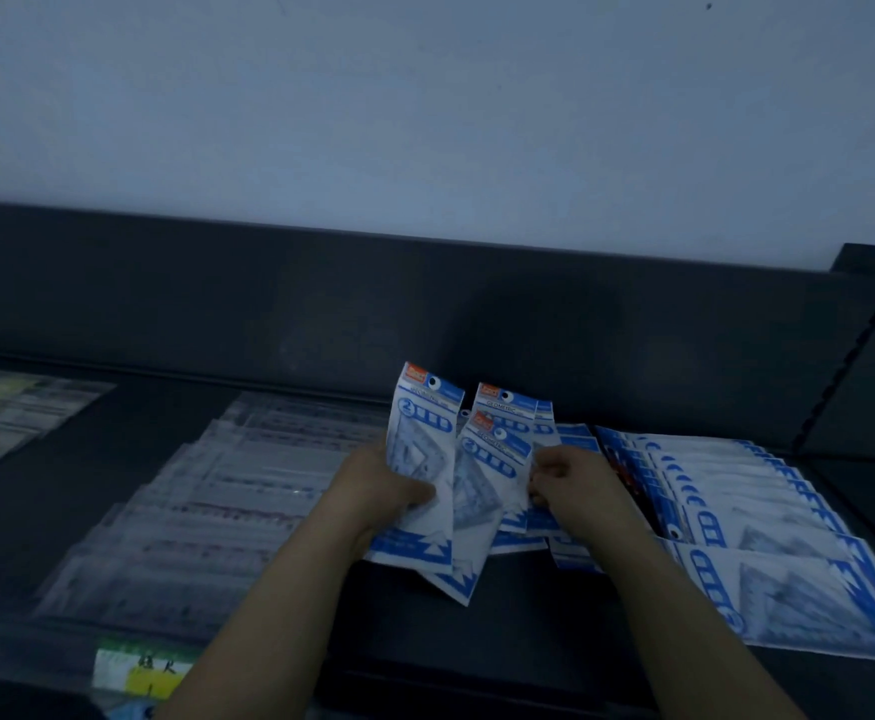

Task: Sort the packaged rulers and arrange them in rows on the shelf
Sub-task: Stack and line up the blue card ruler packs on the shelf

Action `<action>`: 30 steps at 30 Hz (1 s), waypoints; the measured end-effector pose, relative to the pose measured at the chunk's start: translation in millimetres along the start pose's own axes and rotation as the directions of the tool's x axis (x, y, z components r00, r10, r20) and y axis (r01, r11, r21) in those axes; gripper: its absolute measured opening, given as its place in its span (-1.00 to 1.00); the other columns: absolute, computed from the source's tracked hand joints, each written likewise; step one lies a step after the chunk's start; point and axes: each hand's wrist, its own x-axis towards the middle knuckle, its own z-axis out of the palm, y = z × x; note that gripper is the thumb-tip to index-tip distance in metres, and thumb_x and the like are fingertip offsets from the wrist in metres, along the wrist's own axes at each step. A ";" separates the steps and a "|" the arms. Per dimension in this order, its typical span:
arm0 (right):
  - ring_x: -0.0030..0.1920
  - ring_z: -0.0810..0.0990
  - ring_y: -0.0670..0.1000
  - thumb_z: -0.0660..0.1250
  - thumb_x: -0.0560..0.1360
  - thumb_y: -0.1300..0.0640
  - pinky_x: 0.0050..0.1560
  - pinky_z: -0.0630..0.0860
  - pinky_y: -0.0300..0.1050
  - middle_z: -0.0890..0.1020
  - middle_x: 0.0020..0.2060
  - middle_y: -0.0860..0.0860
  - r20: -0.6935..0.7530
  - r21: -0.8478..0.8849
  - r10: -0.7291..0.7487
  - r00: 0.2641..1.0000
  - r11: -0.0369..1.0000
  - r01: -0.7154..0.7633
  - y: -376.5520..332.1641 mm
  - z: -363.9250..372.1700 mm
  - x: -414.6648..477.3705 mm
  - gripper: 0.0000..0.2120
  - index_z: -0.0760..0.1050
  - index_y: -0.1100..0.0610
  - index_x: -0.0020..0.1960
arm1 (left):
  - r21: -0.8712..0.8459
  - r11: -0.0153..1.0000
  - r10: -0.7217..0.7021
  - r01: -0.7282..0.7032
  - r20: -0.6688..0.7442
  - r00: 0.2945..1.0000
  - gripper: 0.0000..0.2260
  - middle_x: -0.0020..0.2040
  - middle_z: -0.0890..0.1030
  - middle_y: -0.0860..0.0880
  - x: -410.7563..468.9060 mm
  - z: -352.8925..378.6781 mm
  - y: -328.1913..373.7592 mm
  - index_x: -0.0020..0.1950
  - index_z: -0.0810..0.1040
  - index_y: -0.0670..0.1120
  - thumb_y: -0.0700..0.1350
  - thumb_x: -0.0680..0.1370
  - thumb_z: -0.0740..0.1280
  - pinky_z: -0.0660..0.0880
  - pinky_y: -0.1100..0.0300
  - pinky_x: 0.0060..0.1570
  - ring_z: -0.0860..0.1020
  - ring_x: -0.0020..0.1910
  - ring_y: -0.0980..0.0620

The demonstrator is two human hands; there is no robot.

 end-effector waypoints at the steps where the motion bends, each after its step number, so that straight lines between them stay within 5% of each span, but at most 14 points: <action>1: 0.01 0.57 0.04 0.19 0.58 0.25 -0.15 0.50 -0.21 0.58 0.17 0.13 0.001 -0.029 -0.011 1.000 1.000 0.011 -0.5 0.0 -1.0 -0.67 0.44 0.19 0.33 | 0.011 1.000 -0.014 0.014 0.028 1.000 -0.76 -0.13 0.61 -0.05 -1.3 0.8 -0.3 -0.11 0.51 -0.07 -0.38 0.42 0.44 0.52 0.27 -0.35 0.56 -0.23 0.07; 6: -0.04 0.60 0.12 0.19 0.58 0.25 -0.09 0.55 -0.01 0.63 -0.03 0.14 0.006 -0.083 -0.006 1.000 0.997 0.006 -2.4 -2.4 -0.4 -0.79 0.52 0.19 0.15 | 0.062 0.998 0.002 -0.005 0.060 0.998 -0.79 -0.18 0.59 0.02 -7.2 4.6 4.6 -0.11 0.50 -0.05 -0.33 0.44 0.43 0.47 0.36 -0.40 0.54 -0.25 0.12; 9: -0.23 0.53 -0.04 0.26 0.56 0.14 -0.35 0.45 -0.28 0.55 -0.20 0.02 0.002 -0.145 -0.041 0.999 0.989 0.041 -5.3 -1.8 3.9 -0.90 0.49 0.16 -0.06 | -0.068 0.997 0.039 -0.046 -0.103 0.994 -0.82 -0.15 0.63 -0.10 -3.6 -6.9 9.5 -0.05 0.54 -0.15 -0.37 0.44 0.42 0.54 0.32 -0.34 0.57 -0.26 0.04; 11: -0.31 0.41 -0.13 0.36 0.49 -0.05 -0.45 0.27 -0.31 0.46 -0.24 -0.02 -0.002 -0.242 -0.031 1.000 0.970 0.030 -10.1 3.5 7.1 -0.72 0.38 0.13 -0.18 | -0.157 0.987 0.005 -0.027 -0.143 0.990 -0.79 -0.05 0.65 -0.17 -1.7 -16.2 13.1 0.02 0.55 -0.17 -0.35 0.44 0.44 0.60 0.07 -0.08 0.62 -0.13 -0.10; 14: 0.02 0.52 0.02 0.40 0.28 -0.35 -0.21 0.42 -0.17 0.42 0.21 0.12 -0.028 -0.433 0.023 0.999 0.901 -0.033 -11.0 16.8 15.1 -0.29 0.41 0.15 0.19 | -0.187 0.982 -0.025 -0.003 -0.149 0.989 -0.82 -0.01 0.65 -0.20 -3.2 -23.1 14.1 -0.08 0.52 -0.10 -0.33 0.46 0.42 0.57 -0.13 0.07 0.63 -0.04 -0.17; 16: 0.11 0.52 0.08 0.40 0.20 -0.41 -0.13 0.46 -0.12 0.35 0.30 0.12 -0.053 -0.485 0.046 0.998 0.872 -0.066 -10.2 22.0 18.3 -0.14 0.37 0.14 0.29 | -0.212 0.977 -0.042 0.009 -0.152 0.987 -0.82 -0.02 0.65 -0.21 -4.9 -23.7 10.9 -0.10 0.51 -0.08 -0.34 0.47 0.40 0.56 -0.17 0.08 0.63 -0.03 -0.20; 18: -0.11 0.54 0.02 0.45 0.20 -0.36 -0.30 0.41 -0.15 0.50 0.04 0.09 -0.058 -0.405 0.045 0.997 0.912 -0.064 -8.5 21.6 22.7 -0.34 0.46 0.12 0.04 | -0.258 0.966 -0.065 0.026 -0.144 0.987 -0.81 -0.02 0.64 -0.22 -6.0 -24.0 6.9 -0.09 0.51 -0.07 -0.35 0.48 0.39 0.55 -0.22 0.08 0.63 -0.02 -0.22; 21: -0.38 0.43 -0.05 0.53 0.25 -0.19 -0.44 0.28 -0.16 0.44 -0.37 -0.02 -0.039 -0.263 0.065 0.997 0.962 -0.074 -6.4 16.5 29.2 -0.56 0.36 0.07 -0.28 | -0.296 0.954 -0.092 0.051 -0.125 0.988 -0.82 -0.04 0.64 -0.20 -7.2 -23.9 4.2 -0.09 0.50 -0.08 -0.35 0.51 0.36 0.58 -0.12 0.03 0.63 -0.04 -0.19; 25: -0.40 0.49 0.00 0.48 0.39 0.02 -0.43 0.34 -0.19 0.51 -0.43 0.04 -0.035 -0.156 0.132 0.991 0.978 -0.136 -7.9 14.4 31.5 -0.74 0.53 0.20 -0.26 | -0.307 0.950 -0.095 0.059 -0.104 0.990 -0.86 -0.14 0.62 -0.14 -9.6 -20.0 5.2 -0.11 0.50 -0.11 -0.34 0.54 0.32 0.56 0.11 -0.28 0.61 -0.21 -0.07; 30: -0.37 0.53 0.03 0.38 0.45 0.06 -0.35 0.46 -0.08 0.55 -0.40 0.04 -0.170 -0.268 -0.003 0.985 0.962 -0.043 1.2 14.1 31.2 -0.80 0.55 0.19 -0.24 | -0.312 0.946 -0.114 0.086 -0.074 0.991 -0.91 -0.11 0.63 -0.19 -8.7 -17.6 4.9 -0.03 0.51 -0.15 -0.33 0.55 0.31 0.58 0.06 -0.27 0.62 -0.20 -0.11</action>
